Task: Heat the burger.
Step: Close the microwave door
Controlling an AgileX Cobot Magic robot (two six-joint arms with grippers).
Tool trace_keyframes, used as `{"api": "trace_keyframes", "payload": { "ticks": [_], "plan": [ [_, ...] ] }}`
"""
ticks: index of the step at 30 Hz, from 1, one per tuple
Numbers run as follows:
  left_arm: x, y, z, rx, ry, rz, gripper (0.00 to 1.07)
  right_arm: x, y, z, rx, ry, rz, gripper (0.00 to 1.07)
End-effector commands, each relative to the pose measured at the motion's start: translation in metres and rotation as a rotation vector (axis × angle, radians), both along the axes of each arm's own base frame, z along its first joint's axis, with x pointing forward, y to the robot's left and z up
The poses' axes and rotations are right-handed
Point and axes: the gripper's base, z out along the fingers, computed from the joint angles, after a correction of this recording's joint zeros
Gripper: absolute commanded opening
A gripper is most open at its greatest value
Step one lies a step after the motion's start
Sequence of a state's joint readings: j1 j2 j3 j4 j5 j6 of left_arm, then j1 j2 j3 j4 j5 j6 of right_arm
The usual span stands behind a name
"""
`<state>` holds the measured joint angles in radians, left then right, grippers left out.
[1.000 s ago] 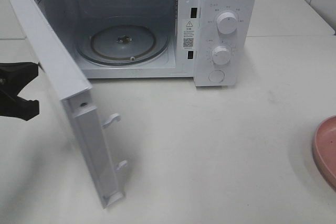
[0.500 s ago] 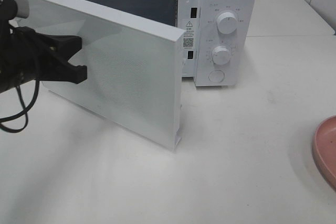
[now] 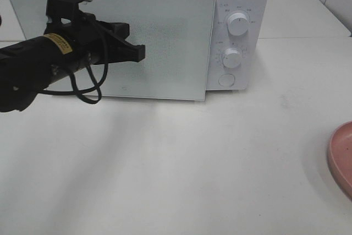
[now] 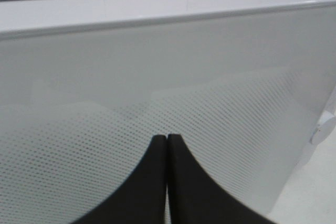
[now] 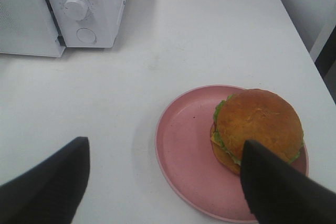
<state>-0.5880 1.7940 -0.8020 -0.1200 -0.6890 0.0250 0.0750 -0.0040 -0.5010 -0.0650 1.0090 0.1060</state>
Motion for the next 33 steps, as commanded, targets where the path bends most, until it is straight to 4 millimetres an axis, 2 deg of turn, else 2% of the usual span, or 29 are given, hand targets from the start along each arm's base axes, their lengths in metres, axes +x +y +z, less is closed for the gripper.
{"api": "trace_keyframes", "payload": {
  "ticks": [1,2,4,15,26,30,33],
  "plan": [
    [0.006,-0.011,0.003,-0.018,0.000,0.002,0.00,-0.003,0.000,0.000,-0.003,-0.038,0.002,0.76],
    [0.012,-0.020,0.004,-0.025,0.003,-0.005,0.00,-0.003,0.000,0.000,-0.003,-0.038,0.002,0.76],
    [0.014,-0.023,0.004,-0.029,0.006,-0.003,0.00,-0.003,0.000,0.000,-0.003,-0.038,0.002,0.76],
    [0.042,-0.064,0.006,-0.048,0.008,0.007,0.00,-0.003,0.000,0.000,-0.003,-0.038,0.002,0.76],
    [0.061,-0.071,0.011,-0.038,-0.021,0.074,0.00,-0.003,0.000,0.000,-0.003,-0.038,0.002,0.76],
    [0.059,-0.073,0.011,-0.021,-0.009,0.055,0.00,-0.003,0.000,0.000,-0.003,-0.038,0.002,0.76],
    [0.052,-0.078,0.010,0.015,0.062,0.006,0.00,-0.003,0.000,0.000,-0.003,-0.038,0.002,0.76]
  ]
}}
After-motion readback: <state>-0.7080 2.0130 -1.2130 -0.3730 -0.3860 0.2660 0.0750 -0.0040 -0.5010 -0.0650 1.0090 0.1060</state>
